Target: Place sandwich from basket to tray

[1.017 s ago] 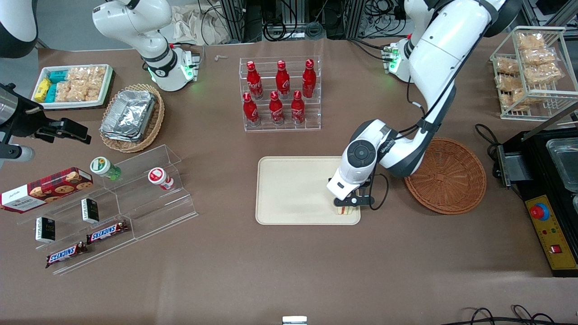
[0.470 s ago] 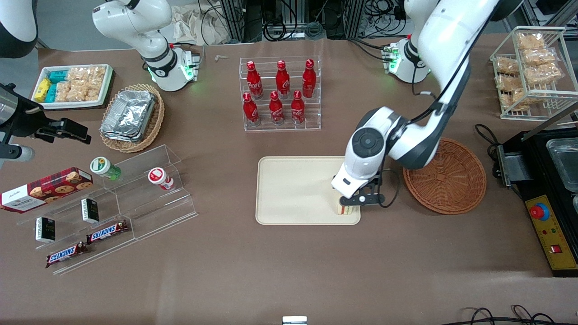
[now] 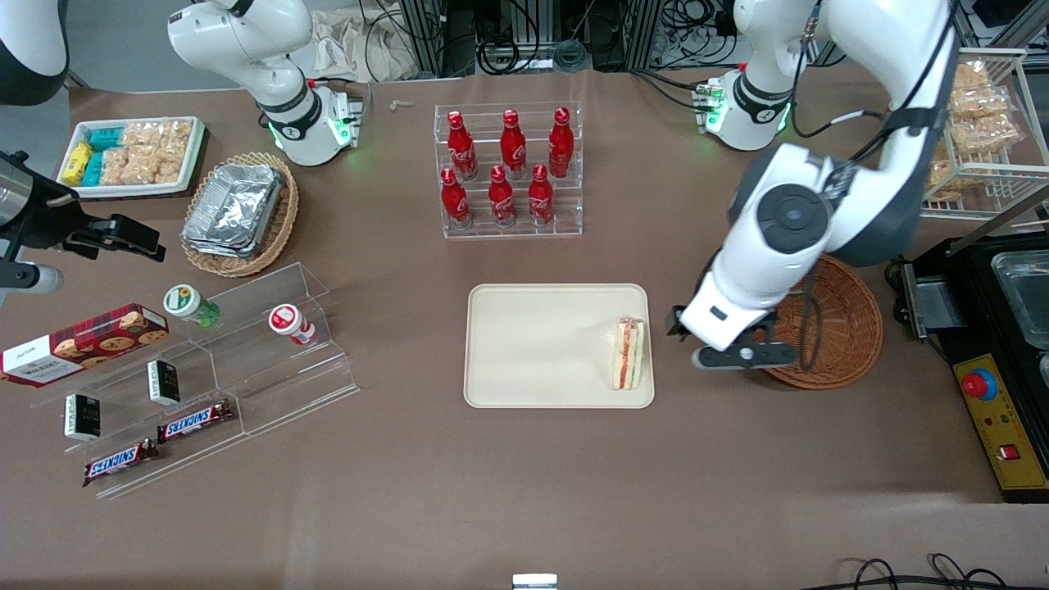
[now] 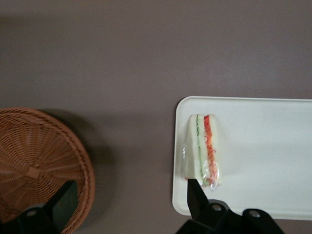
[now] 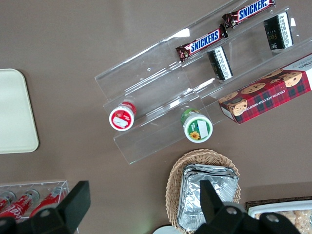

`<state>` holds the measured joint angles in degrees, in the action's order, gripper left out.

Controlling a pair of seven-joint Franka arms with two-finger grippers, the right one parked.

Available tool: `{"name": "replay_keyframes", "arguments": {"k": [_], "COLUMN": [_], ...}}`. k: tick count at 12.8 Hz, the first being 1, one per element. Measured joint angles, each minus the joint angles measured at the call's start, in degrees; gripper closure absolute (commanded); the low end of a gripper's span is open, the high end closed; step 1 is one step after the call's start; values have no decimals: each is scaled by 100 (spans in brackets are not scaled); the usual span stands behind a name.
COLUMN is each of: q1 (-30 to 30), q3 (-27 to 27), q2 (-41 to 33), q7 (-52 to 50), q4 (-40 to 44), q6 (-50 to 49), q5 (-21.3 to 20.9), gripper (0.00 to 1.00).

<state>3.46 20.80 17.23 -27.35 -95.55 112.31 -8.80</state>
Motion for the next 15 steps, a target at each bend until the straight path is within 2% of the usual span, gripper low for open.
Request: {"name": "replay_keyframes", "arguments": {"k": [5, 7, 12, 15], "q1": [-530, -653, -372, -78], "q3": [-24, -224, -1105, -1549], "q2": [-579, -877, -1476, -1776], "q7": [772, 1194, 1390, 1480], "q4": [229, 235, 236, 236], "q6": [-870, -1171, -1384, -1683], "q5": [445, 586, 874, 903], "gripper": [0, 0, 0, 0]}}
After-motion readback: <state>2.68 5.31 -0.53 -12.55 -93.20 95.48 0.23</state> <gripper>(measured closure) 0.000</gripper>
